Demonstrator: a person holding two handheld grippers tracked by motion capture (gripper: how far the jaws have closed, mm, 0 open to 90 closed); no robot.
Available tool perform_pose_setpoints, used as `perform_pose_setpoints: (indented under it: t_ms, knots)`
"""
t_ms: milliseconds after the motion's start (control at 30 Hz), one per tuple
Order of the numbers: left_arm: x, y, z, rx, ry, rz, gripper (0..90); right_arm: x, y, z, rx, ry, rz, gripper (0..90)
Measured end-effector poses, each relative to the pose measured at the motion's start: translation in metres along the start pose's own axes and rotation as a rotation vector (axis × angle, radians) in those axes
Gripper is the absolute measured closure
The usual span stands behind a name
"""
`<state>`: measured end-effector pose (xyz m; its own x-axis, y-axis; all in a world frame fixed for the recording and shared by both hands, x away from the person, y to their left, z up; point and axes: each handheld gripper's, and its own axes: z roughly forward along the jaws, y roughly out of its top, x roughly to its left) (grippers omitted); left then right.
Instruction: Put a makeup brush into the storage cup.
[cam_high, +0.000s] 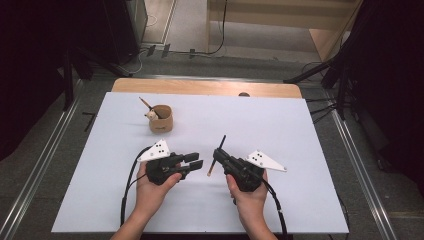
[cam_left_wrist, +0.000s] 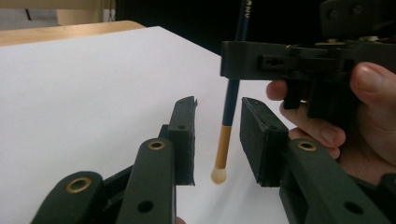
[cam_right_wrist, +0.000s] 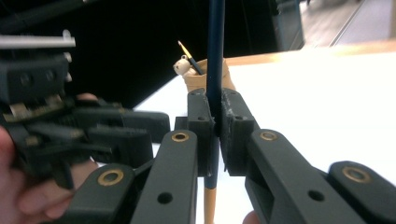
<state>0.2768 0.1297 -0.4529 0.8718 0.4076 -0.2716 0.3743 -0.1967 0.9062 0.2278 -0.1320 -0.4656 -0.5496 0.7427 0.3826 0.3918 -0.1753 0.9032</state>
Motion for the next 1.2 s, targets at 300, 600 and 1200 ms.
perform_pose_setpoints:
  t_ms: [300, 600, 1200]
  knots:
    - [0.001, 0.009, -0.013, 0.003, 0.026, 0.01, 61.8, 0.017, 0.001, 0.004, 0.05, -0.098, -0.256, 85.6]
    - [-0.007, 0.022, -0.019, 0.06, 0.045, 0.037, 62.5, 0.031, -0.002, 0.011, 0.117, -0.165, -0.489, 85.6]
    - [-0.017, 0.034, -0.019, 0.185, 0.103, 0.024, 67.0, 0.06, -0.022, 0.028, 0.235, -0.271, -0.956, 85.6]
